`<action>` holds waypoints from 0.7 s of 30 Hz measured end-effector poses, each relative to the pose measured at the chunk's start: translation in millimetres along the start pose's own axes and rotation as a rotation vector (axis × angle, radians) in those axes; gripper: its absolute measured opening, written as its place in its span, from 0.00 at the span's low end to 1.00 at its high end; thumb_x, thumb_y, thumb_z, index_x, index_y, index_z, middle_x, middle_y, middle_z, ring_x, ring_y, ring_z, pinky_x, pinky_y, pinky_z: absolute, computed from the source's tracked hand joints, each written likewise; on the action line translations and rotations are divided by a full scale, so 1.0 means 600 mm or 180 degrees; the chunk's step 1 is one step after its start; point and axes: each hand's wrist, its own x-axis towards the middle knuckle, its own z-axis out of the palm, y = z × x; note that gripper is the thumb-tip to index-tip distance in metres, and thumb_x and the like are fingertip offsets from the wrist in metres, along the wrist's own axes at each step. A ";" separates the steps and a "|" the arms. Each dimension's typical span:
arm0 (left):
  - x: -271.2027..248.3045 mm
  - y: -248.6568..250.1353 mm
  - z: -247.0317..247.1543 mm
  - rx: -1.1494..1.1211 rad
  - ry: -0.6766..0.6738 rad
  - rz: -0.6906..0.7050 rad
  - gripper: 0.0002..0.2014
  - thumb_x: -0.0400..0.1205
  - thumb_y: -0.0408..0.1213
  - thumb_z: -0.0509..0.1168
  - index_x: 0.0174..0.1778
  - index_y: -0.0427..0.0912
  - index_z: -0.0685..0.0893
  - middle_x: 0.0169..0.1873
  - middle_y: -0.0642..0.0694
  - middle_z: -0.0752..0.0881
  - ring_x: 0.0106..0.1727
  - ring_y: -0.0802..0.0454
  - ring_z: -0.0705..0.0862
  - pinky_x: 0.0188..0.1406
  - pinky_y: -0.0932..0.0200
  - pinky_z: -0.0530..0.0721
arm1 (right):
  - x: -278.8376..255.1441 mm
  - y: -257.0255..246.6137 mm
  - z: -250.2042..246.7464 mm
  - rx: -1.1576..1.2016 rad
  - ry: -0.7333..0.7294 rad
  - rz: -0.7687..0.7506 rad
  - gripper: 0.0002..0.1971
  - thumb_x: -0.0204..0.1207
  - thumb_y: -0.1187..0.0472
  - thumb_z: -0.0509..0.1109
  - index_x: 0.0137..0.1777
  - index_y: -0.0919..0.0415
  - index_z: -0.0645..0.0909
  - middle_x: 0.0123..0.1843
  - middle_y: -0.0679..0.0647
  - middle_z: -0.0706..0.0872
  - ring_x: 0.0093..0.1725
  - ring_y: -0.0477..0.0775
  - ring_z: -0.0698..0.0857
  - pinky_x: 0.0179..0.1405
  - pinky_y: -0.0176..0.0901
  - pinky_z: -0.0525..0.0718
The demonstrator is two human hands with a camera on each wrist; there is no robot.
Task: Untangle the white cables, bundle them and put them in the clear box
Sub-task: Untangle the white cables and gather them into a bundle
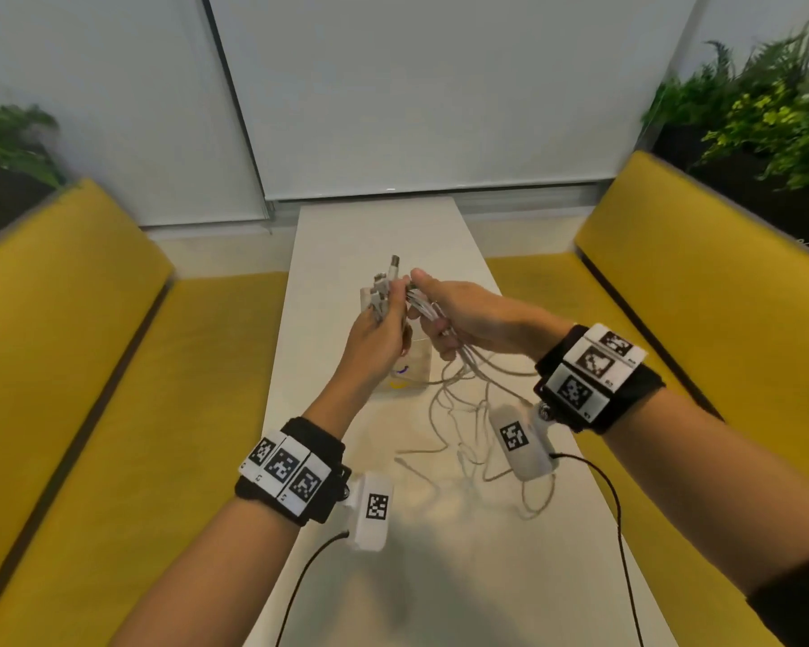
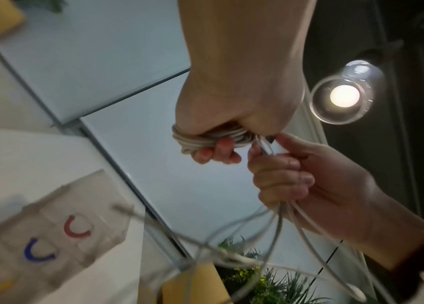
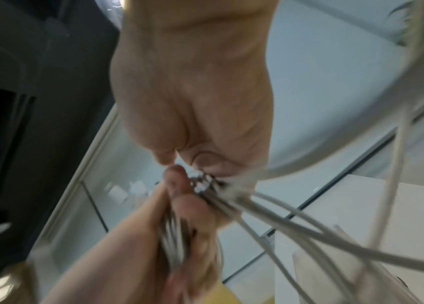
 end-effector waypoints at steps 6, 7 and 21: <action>0.020 0.011 0.018 -0.1222 0.0450 -0.0255 0.27 0.85 0.66 0.51 0.49 0.52 0.89 0.37 0.47 0.82 0.40 0.52 0.80 0.40 0.53 0.78 | -0.001 0.024 0.050 -0.0567 0.0759 -0.0910 0.21 0.90 0.48 0.48 0.51 0.67 0.73 0.31 0.50 0.77 0.26 0.48 0.76 0.28 0.43 0.78; 0.023 0.013 0.017 -0.1336 0.0419 -0.0282 0.29 0.84 0.67 0.50 0.58 0.52 0.89 0.45 0.49 0.85 0.49 0.53 0.83 0.51 0.53 0.81 | -0.004 0.027 0.060 -0.0687 0.0879 -0.0978 0.18 0.91 0.51 0.49 0.50 0.65 0.71 0.32 0.51 0.78 0.27 0.49 0.76 0.28 0.42 0.78; 0.040 0.032 -0.004 -0.2511 -0.0339 0.0008 0.22 0.87 0.45 0.62 0.26 0.46 0.74 0.25 0.47 0.72 0.31 0.48 0.80 0.41 0.55 0.83 | 0.001 0.100 0.093 -0.1578 0.1068 -0.1623 0.14 0.90 0.51 0.51 0.64 0.60 0.68 0.40 0.62 0.84 0.35 0.61 0.83 0.36 0.58 0.83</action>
